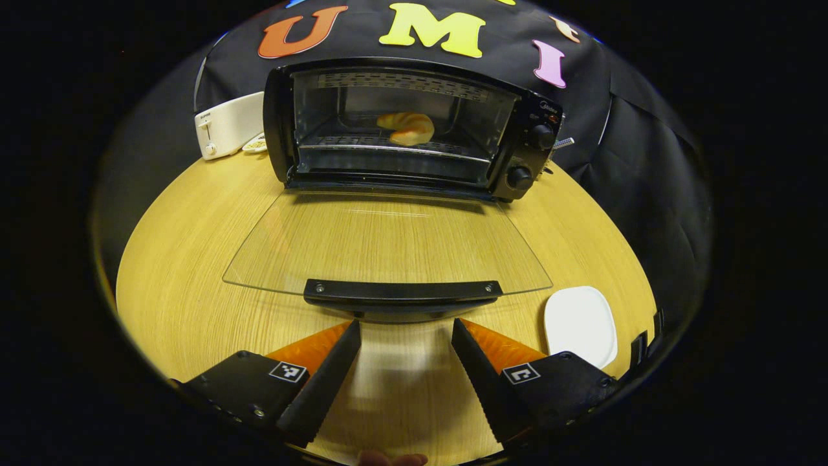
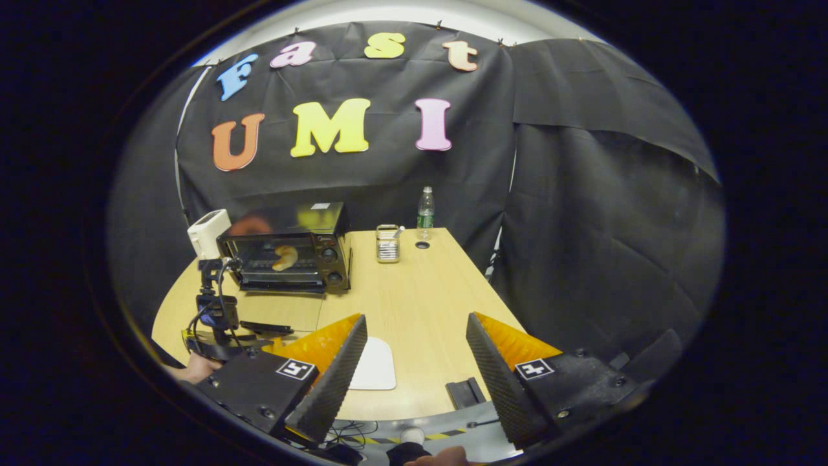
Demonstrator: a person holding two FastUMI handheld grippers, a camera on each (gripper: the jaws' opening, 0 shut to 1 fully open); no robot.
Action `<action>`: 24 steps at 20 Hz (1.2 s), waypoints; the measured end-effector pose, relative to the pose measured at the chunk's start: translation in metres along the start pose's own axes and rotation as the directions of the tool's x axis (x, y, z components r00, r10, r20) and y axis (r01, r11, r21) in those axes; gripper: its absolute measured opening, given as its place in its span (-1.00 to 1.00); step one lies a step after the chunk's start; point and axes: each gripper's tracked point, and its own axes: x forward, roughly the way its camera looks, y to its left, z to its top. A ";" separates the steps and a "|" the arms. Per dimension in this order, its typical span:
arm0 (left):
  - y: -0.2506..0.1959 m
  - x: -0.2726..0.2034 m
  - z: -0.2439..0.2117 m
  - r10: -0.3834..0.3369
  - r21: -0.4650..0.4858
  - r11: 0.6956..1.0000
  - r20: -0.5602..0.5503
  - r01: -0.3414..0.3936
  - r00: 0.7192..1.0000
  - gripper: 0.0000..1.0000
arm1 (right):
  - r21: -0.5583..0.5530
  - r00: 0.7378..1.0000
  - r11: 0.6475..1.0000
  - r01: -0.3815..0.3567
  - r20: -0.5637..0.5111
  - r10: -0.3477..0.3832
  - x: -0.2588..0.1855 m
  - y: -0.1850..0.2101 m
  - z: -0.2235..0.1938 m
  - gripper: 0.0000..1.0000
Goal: Open the electric oven with the left hand, put the food in, and close the electric oven.
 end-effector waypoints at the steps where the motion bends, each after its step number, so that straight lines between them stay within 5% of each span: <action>1: 0.000 -0.001 -0.001 -0.001 0.014 1.000 -0.004 0.001 1.000 0.87 | 0.003 1.000 1.000 0.001 -0.001 -0.001 0.001 0.000 0.001 0.94; 8: -0.002 -0.017 0.020 0.000 0.025 1.000 0.027 -0.001 1.000 0.86 | 0.017 0.999 1.000 -0.018 0.028 0.018 -0.006 0.006 0.011 0.94; 13: -0.008 -0.047 0.090 -0.013 0.009 1.000 0.171 0.011 0.985 0.87 | 0.031 0.997 0.998 -0.050 0.064 0.048 -0.011 0.011 0.021 0.94; 19: -0.018 -0.075 0.177 -0.021 0.022 1.000 0.339 0.015 0.941 0.87 | 0.030 0.991 0.996 -0.088 0.106 0.084 -0.010 0.007 0.035 0.94; 24: -0.036 -0.144 0.230 -0.032 0.034 0.999 0.490 0.018 0.871 0.87 | 0.015 0.973 0.988 -0.152 0.180 0.147 0.003 0.008 0.065 0.94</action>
